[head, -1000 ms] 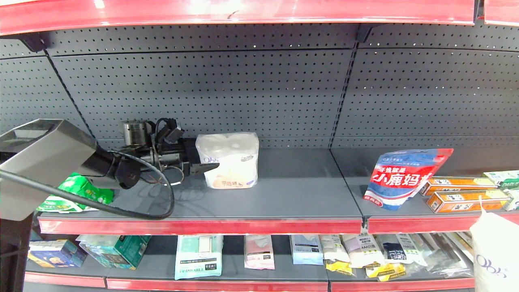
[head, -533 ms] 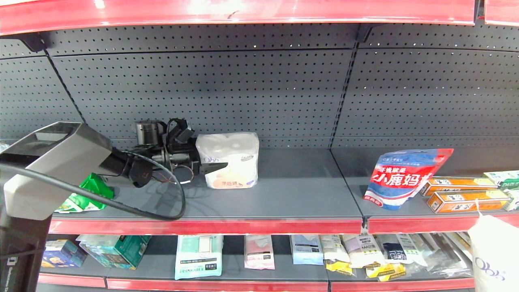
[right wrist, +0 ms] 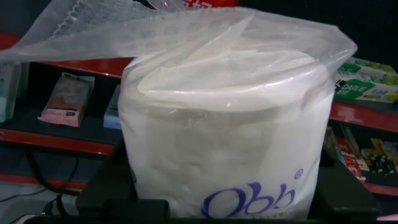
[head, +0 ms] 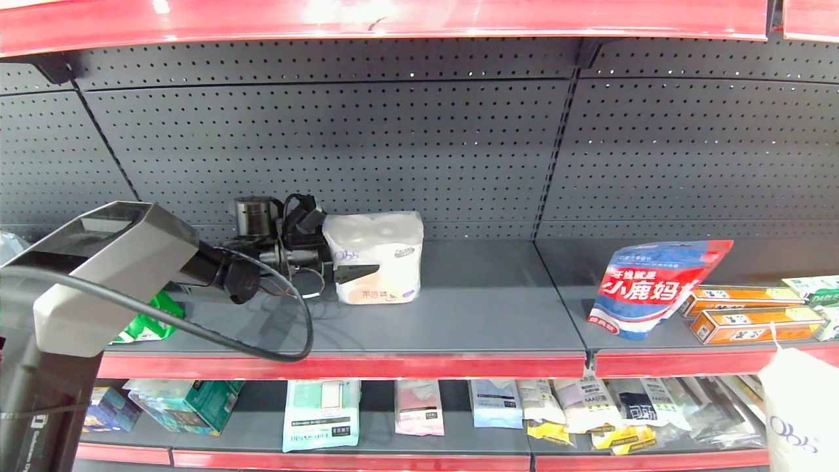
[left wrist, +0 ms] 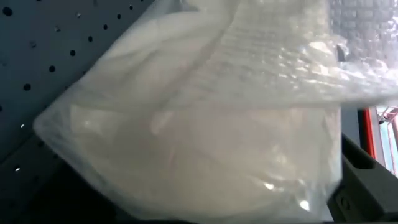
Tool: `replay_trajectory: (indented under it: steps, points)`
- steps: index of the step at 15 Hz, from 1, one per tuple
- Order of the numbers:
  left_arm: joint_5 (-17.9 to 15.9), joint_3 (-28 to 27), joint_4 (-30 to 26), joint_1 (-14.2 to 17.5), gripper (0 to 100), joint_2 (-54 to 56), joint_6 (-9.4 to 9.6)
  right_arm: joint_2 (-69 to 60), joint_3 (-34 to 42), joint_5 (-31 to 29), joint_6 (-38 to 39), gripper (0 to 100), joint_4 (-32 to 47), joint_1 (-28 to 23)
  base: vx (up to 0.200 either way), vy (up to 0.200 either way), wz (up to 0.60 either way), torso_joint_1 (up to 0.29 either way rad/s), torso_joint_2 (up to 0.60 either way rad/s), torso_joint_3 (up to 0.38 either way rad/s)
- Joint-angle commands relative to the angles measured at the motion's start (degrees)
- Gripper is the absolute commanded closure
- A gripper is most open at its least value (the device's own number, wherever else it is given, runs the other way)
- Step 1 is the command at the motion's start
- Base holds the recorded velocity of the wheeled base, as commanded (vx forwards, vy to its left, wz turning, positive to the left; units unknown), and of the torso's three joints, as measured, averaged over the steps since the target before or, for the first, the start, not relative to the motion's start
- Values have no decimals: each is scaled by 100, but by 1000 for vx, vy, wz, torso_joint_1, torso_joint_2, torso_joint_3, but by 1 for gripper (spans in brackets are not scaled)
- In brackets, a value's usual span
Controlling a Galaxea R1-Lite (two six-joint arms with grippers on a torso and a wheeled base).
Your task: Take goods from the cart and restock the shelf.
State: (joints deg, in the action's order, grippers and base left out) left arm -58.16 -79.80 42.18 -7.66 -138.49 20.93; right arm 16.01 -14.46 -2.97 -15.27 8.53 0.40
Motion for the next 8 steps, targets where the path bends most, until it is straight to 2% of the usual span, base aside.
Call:
replay_trajectory:
  steps: [1, 3, 4, 8]
  points:
    - [-2, -1, 10, -34, 0, -3, -54, 8, -4, -1, -2, 100, -1, -5, 0, 0, 0, 0, 0, 0]
    - [-2, -18, 10, -61, 0, -12, -98, 8, -4, -1, -2, 100, -1, -5, 0, 0, 0, 0, 0, 0]
    - [7, -18, 10, -61, 100, -3, -98, 8, 4, -1, -2, 100, -1, -5, 0, 0, 0, 0, 0, 0]
    - [7, 105, 10, -52, 100, 32, -168, 8, 40, -1, -2, 100, -1, -5, 0, 0, 0, 0, 0, 0]
